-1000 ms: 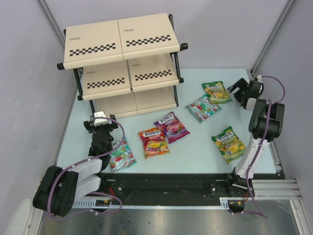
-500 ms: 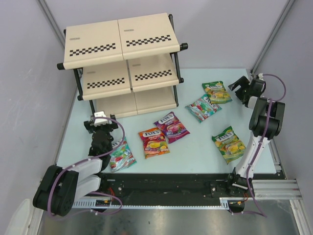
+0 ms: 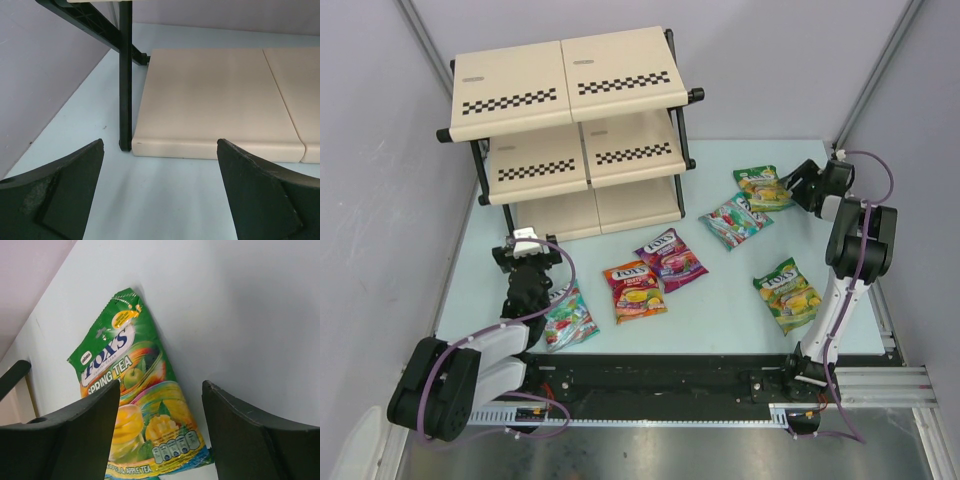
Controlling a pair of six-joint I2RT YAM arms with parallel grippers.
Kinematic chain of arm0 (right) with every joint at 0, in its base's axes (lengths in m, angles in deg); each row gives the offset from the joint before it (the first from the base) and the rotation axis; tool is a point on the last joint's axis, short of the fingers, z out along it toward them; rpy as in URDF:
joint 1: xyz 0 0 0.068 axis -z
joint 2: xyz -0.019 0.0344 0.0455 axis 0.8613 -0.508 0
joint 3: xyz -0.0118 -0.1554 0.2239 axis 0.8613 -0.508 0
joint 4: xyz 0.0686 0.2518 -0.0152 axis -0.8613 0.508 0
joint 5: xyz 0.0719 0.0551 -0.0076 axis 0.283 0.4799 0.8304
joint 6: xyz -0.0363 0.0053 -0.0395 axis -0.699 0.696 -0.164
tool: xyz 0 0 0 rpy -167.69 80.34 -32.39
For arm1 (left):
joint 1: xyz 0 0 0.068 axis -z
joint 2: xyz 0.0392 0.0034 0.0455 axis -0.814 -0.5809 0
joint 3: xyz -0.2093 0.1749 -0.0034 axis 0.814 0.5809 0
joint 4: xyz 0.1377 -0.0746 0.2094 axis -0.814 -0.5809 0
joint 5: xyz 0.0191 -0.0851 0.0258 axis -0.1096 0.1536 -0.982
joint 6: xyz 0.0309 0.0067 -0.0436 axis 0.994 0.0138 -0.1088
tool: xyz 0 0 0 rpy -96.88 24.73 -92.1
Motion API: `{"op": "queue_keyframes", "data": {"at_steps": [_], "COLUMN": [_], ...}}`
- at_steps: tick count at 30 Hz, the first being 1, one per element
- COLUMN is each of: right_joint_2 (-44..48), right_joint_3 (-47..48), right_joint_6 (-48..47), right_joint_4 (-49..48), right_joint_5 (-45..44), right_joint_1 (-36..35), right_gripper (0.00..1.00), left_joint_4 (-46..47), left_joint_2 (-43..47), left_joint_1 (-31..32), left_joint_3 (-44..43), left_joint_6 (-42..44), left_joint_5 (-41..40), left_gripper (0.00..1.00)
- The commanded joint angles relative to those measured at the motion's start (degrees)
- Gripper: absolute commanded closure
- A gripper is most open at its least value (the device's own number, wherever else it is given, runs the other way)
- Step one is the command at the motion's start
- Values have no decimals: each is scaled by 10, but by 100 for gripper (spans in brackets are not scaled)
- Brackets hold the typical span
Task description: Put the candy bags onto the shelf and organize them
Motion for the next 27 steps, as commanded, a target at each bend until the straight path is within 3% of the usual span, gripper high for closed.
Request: {"op": "queue_keyframes", "data": {"at_steps": [1, 4, 11, 16, 18, 19, 21, 27], "right_joint_2": [-6, -9, -3, 13, 15, 15, 19, 99], "right_joint_3": [6, 6, -8, -24, -26, -29, -34, -103], "right_joint_6": [16, 25, 33, 36, 36, 38, 43, 64], "right_joint_4": [54, 67, 75, 66, 62, 62, 53, 1], "right_joint_5": [28, 36, 52, 57, 65, 70, 84, 79], "right_joint_1": [-3, -7, -11, -13, -14, -14, -12, -11], "right_gripper": [30, 33, 57, 64, 77, 89, 98, 100], "left_joint_4": [13, 13, 13, 10, 10, 8, 8, 7], "left_joint_2": [-3, -3, -8, -10, -10, -10, -11, -10], "left_joint_1": [1, 1, 1, 1, 1, 1, 1, 1], "left_joint_3": [-22, -22, -25, -26, -26, -26, -27, -27], "left_joint_6": [-7, -8, -7, -8, -8, -8, -8, -10], "left_joint_5": [11, 11, 13, 15, 15, 15, 15, 13], "left_gripper": [0, 0, 0, 0, 0, 0, 0, 0]}}
